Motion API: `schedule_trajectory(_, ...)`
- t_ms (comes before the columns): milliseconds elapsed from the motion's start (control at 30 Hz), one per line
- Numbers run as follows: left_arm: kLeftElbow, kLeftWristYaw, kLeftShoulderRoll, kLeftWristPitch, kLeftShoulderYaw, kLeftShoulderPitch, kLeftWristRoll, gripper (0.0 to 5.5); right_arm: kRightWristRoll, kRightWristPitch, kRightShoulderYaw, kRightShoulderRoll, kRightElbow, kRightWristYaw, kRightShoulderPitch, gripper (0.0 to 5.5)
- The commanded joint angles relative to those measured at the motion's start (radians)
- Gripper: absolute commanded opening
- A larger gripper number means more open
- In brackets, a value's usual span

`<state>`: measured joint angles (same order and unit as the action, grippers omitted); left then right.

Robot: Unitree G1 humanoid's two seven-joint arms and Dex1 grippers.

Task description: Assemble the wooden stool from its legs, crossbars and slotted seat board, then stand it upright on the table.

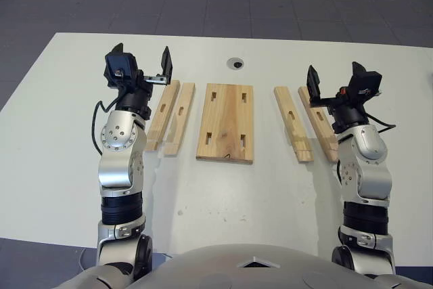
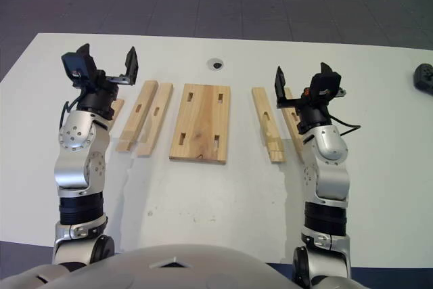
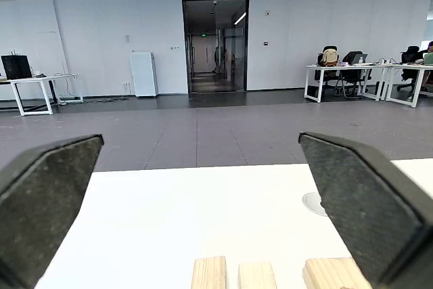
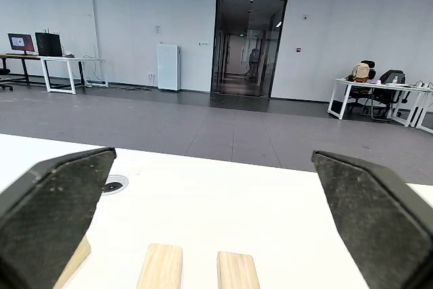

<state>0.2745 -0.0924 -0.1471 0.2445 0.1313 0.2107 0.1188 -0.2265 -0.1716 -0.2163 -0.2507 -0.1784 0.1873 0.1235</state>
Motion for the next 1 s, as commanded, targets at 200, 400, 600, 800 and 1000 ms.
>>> schedule_trajectory(200,-0.088,-0.166,-0.246,0.125,0.162,-0.126,0.051,5.38,-0.003,-0.017,-0.041,-0.016,-0.036,-0.01,-0.035,5.4)
schedule_trajectory(400,-0.259,-0.327,-0.362,0.149,0.12,-0.085,0.067,5.38,0.006,-0.024,-0.03,0.002,-0.063,-0.023,-0.059,5.4)
schedule_trajectory(600,-0.415,-0.355,-0.384,0.107,0.022,-0.071,-0.017,5.19,0.009,-0.021,-0.023,0.01,-0.07,-0.042,-0.06,5.4)
schedule_trajectory(800,-0.495,-0.297,-0.385,0.084,0.018,-0.063,-0.072,4.22,0.004,-0.027,-0.029,0.002,-0.076,-0.043,-0.064,5.4)
schedule_trajectory(1000,-0.45,-0.408,-0.374,0.185,-0.038,-0.133,-0.018,3.15,0.005,-0.031,-0.017,0.008,-0.082,-0.045,-0.057,5.4)
